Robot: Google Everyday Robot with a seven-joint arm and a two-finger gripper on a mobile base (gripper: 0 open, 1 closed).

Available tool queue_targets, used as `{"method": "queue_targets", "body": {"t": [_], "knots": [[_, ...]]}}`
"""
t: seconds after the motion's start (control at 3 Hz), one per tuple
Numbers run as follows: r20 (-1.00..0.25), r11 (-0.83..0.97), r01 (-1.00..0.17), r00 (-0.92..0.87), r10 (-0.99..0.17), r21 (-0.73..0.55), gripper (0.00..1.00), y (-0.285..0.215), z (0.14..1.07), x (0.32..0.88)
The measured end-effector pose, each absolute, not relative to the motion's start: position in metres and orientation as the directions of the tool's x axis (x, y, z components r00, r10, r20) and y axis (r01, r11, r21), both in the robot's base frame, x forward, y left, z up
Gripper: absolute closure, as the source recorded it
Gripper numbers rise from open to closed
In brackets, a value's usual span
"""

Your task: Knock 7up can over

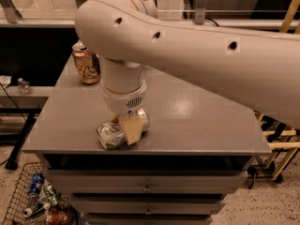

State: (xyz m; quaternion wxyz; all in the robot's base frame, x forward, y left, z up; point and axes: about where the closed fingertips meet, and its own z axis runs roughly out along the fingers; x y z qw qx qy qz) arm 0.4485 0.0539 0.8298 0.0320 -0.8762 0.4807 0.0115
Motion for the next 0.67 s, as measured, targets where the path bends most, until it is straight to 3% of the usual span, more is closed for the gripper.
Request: {"method": "queue_targets", "body": {"t": [0.67], "knots": [[-0.051,-0.537,-0.842,0.539,-0.841,-0.044,0.35,0.0549,0.8277,0.4485]]}}
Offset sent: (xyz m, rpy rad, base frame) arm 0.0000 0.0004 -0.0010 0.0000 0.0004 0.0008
